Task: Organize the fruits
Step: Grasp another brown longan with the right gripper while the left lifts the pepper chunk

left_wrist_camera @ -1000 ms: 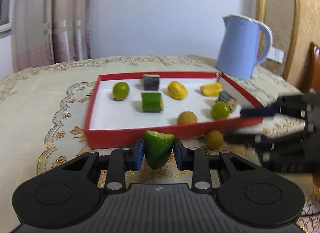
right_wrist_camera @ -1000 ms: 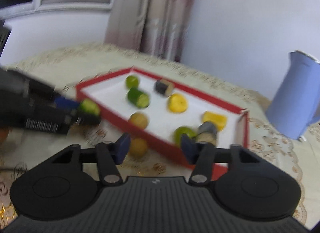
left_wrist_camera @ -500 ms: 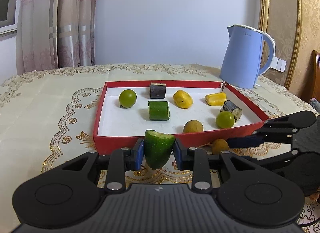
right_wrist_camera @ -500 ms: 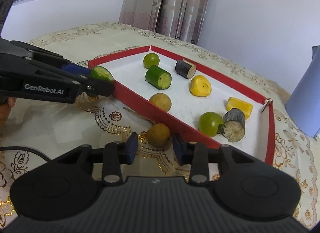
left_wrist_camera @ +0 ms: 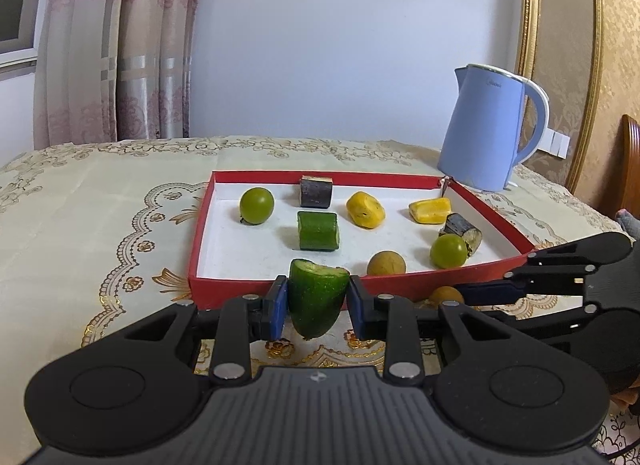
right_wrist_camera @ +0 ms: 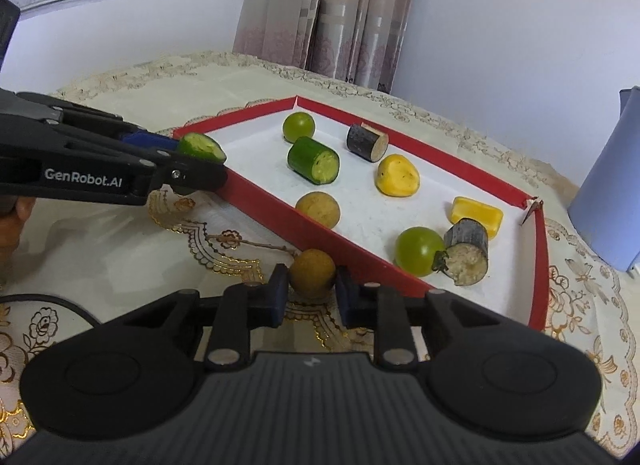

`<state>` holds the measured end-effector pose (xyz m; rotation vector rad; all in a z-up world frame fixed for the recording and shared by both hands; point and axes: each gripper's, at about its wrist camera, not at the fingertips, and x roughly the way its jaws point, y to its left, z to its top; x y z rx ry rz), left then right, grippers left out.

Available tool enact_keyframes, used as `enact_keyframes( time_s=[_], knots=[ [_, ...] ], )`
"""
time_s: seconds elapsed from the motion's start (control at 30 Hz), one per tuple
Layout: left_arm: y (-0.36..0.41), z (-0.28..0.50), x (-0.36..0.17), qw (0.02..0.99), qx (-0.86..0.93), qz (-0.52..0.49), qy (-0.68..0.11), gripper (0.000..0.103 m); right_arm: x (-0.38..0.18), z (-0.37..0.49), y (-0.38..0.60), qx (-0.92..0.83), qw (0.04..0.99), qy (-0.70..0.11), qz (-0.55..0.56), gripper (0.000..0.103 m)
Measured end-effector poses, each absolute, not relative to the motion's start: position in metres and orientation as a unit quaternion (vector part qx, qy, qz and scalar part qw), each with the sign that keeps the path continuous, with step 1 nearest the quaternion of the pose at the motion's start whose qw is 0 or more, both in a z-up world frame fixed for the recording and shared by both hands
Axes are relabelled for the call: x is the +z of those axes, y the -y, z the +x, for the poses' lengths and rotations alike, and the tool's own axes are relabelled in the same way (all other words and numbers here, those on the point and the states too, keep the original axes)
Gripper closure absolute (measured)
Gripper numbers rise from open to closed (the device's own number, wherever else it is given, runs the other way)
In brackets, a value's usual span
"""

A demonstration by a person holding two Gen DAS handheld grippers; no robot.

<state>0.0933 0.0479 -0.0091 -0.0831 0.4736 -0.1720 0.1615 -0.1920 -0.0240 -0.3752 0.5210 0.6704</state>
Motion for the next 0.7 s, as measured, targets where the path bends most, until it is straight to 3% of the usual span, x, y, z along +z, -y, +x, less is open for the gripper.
enact_keyframes(
  time_s=[0.7],
  knots=[
    [-0.045,0.100,0.006,0.971,-0.061,-0.031,-0.230,0.073,-0.016,0.152,0.204,0.346,0.896,-0.222,-0.168,0.079]
  ],
)
